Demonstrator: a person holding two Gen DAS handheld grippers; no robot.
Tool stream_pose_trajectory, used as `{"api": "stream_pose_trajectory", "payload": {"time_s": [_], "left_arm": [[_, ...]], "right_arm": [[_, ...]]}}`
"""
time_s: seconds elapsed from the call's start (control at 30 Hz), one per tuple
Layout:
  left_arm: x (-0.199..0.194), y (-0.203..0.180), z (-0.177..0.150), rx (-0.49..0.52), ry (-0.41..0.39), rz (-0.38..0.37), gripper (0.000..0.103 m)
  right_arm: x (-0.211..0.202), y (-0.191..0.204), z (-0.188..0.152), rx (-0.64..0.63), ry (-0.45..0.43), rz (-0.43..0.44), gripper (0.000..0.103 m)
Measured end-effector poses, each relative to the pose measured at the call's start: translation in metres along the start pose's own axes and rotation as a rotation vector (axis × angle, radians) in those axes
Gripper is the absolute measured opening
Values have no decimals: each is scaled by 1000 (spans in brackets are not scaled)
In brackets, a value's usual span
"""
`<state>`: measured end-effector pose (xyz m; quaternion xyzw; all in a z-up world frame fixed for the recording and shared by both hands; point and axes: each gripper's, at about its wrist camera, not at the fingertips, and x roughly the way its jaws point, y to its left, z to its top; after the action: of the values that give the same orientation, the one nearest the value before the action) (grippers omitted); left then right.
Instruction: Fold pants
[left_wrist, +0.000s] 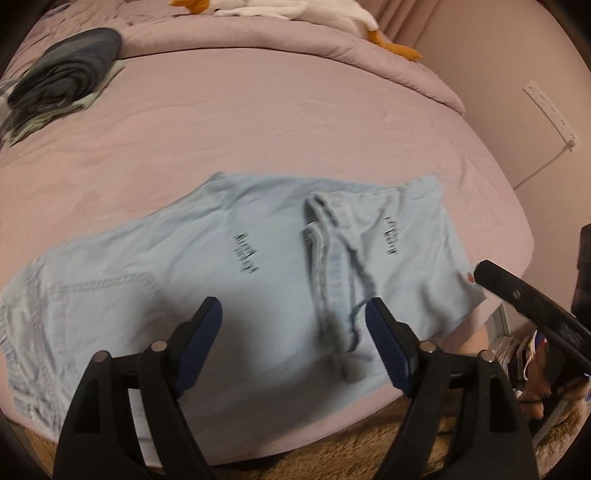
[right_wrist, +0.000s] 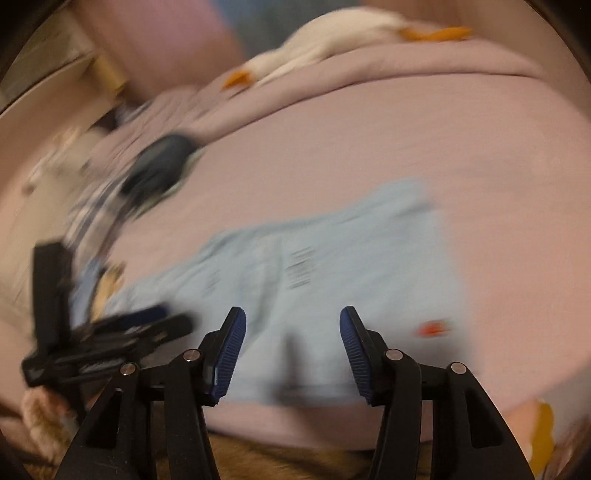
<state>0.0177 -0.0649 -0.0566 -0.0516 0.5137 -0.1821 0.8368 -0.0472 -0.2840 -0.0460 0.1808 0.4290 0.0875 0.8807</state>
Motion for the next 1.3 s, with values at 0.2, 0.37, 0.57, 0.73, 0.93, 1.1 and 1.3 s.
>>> {"api": "stream_pose_trajectory", "payload": {"time_s": [0.2, 0.37, 0.57, 0.73, 0.93, 1.1, 1.3], "left_arm": [[23, -23, 9, 54, 42, 1, 81], [34, -35, 12, 101, 55, 39, 81], [47, -39, 17, 108, 73, 58, 81], [62, -36, 23, 91, 103, 35, 80], [79, -27, 35, -19, 109, -97, 56], [88, -18, 43, -94, 156, -220, 14], [44, -27, 42, -14, 38, -130, 12]], "right_arm": [[21, -52, -13, 145, 80, -181, 51], [29, -57, -23, 163, 84, -155, 51], [32, -57, -25, 143, 92, -168, 51], [33, -59, -22, 150, 91, -163, 51], [36, -58, -22, 150, 87, -168, 51], [36, -56, -21, 152, 77, -173, 51], [29, -50, -17, 165, 85, -157, 51]]}}
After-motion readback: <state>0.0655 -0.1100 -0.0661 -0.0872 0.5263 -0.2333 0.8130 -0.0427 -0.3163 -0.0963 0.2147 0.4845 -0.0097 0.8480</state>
